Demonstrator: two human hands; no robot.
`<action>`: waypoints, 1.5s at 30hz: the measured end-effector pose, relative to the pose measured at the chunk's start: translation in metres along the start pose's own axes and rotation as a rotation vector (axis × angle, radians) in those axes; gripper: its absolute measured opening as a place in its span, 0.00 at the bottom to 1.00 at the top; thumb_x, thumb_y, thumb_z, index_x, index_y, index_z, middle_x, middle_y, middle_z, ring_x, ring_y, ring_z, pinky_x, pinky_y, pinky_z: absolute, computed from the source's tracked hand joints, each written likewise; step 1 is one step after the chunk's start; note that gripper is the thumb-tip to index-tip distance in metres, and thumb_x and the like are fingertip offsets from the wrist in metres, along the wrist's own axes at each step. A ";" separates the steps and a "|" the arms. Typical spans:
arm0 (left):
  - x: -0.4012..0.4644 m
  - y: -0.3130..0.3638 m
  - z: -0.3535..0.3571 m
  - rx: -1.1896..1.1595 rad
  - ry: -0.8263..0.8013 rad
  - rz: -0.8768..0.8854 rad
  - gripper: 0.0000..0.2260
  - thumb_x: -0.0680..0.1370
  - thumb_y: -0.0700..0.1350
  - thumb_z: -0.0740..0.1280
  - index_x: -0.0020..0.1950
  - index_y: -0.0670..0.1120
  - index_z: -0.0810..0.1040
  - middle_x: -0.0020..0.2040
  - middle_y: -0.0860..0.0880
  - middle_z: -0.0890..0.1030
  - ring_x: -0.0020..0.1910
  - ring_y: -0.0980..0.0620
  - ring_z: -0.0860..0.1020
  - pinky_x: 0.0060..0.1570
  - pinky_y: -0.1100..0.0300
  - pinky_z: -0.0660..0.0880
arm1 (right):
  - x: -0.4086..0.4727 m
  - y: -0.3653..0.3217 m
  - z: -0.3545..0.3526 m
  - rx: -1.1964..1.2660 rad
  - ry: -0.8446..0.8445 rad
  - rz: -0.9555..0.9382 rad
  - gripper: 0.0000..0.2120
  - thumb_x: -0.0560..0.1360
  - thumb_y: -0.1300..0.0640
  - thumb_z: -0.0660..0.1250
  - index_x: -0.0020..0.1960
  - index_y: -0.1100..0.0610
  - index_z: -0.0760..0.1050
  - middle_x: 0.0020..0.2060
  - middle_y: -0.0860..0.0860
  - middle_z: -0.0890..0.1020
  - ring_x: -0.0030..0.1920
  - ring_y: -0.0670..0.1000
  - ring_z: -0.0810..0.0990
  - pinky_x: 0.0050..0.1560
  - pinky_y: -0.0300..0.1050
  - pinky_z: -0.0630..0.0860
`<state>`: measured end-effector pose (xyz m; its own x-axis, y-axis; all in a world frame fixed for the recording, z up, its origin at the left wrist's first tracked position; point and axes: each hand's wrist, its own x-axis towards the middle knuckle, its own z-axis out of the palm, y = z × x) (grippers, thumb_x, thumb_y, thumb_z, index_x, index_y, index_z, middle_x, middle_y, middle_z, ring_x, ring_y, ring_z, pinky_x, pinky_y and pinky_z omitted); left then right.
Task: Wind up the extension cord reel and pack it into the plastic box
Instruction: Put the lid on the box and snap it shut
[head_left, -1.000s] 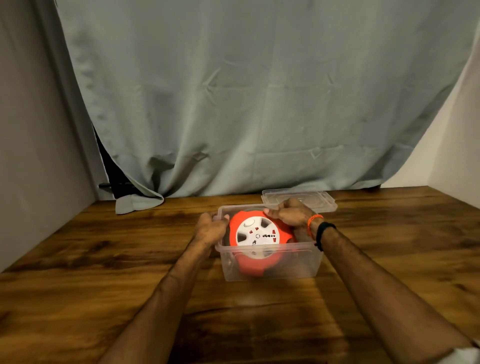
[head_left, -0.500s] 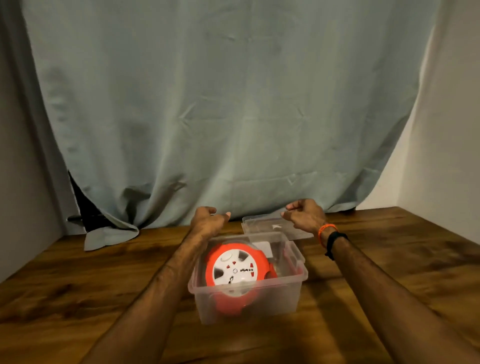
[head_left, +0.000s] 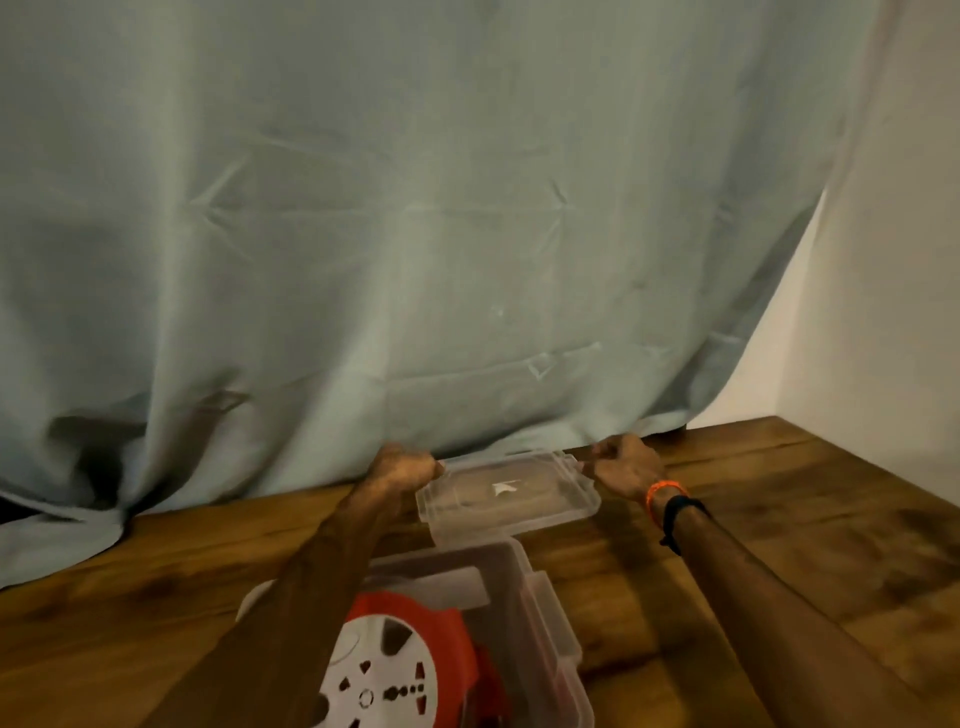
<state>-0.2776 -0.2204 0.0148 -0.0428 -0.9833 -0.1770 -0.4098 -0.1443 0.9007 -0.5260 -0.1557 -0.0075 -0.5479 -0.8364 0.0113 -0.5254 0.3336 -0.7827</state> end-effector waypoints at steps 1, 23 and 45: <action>0.004 0.001 0.003 0.004 -0.007 -0.022 0.07 0.73 0.37 0.71 0.47 0.38 0.75 0.55 0.37 0.80 0.53 0.40 0.80 0.55 0.47 0.79 | 0.007 0.003 0.004 -0.031 -0.003 -0.001 0.14 0.72 0.53 0.73 0.54 0.58 0.80 0.54 0.53 0.82 0.57 0.56 0.78 0.60 0.47 0.75; 0.027 0.013 0.006 0.002 -0.162 -0.266 0.18 0.77 0.43 0.69 0.64 0.39 0.73 0.57 0.39 0.77 0.53 0.41 0.77 0.53 0.45 0.74 | 0.039 -0.002 0.014 0.034 0.022 0.051 0.18 0.72 0.55 0.73 0.60 0.58 0.79 0.61 0.55 0.80 0.63 0.56 0.76 0.64 0.45 0.72; -0.142 -0.025 -0.166 -0.145 0.330 0.024 0.13 0.65 0.26 0.74 0.46 0.34 0.78 0.47 0.36 0.82 0.44 0.39 0.82 0.41 0.45 0.82 | -0.140 -0.091 -0.016 0.263 -0.103 -0.175 0.08 0.63 0.69 0.68 0.41 0.71 0.79 0.32 0.58 0.76 0.34 0.54 0.74 0.35 0.47 0.72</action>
<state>-0.1102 -0.0953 0.0830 0.2554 -0.9660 -0.0387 -0.2774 -0.1116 0.9542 -0.4120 -0.0626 0.0722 -0.3881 -0.9154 0.1072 -0.4124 0.0685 -0.9084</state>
